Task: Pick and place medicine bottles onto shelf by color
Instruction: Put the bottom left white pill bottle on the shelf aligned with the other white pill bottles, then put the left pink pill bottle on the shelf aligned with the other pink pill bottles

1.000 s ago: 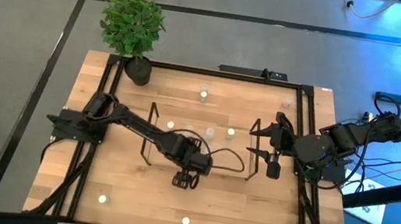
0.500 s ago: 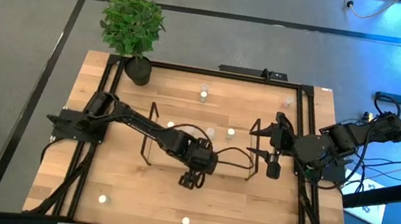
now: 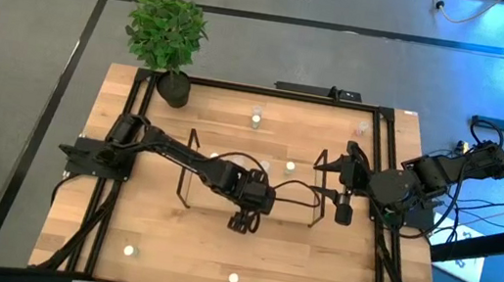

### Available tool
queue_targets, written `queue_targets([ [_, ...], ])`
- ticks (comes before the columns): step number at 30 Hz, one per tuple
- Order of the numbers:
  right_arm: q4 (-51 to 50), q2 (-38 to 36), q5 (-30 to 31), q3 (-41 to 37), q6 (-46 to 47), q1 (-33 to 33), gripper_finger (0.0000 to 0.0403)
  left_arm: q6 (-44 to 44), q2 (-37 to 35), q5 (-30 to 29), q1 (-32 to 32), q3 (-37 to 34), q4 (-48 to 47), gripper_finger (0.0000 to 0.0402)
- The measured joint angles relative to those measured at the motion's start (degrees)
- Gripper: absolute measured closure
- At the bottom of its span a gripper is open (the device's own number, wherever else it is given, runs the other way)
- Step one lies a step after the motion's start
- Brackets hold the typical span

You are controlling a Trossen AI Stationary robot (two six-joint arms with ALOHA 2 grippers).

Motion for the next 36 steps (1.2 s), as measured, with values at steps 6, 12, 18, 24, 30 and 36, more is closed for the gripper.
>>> queue_targets([
  [6, -0.02, 0.00, 0.01, 0.00, 0.00, 0.01, 0.0178, -0.02, 0.00, -1.87, 0.48, 0.00, -0.43, 0.0090],
  [12, -0.01, 0.00, 0.00, 0.00, 0.00, 0.01, 0.0178, -0.43, 0.00, -2.00, 0.99, 0.00, -1.26, 0.0090],
  [18, 0.00, 0.00, -0.02, 0.00, 0.00, 0.01, 0.0178, -3.73, 0.00, -2.03, 0.48, 0.00, -4.49, 0.0090],
  [24, 0.00, 0.00, -0.02, 0.00, 0.00, 0.01, 0.0178, -6.78, -0.20, -1.87, -1.71, -0.01, -8.50, 0.0090],
  [30, 0.02, 0.00, -0.02, -0.02, 0.00, -0.01, 0.0178, -11.44, -2.92, -4.58, -3.81, -0.02, -12.90, 0.0090],
  [36, 0.04, 0.02, -0.02, -0.02, 0.00, 0.00, 0.0178, -17.79, -5.08, -7.47, -7.36, 0.00, -19.72, 0.0090],
])
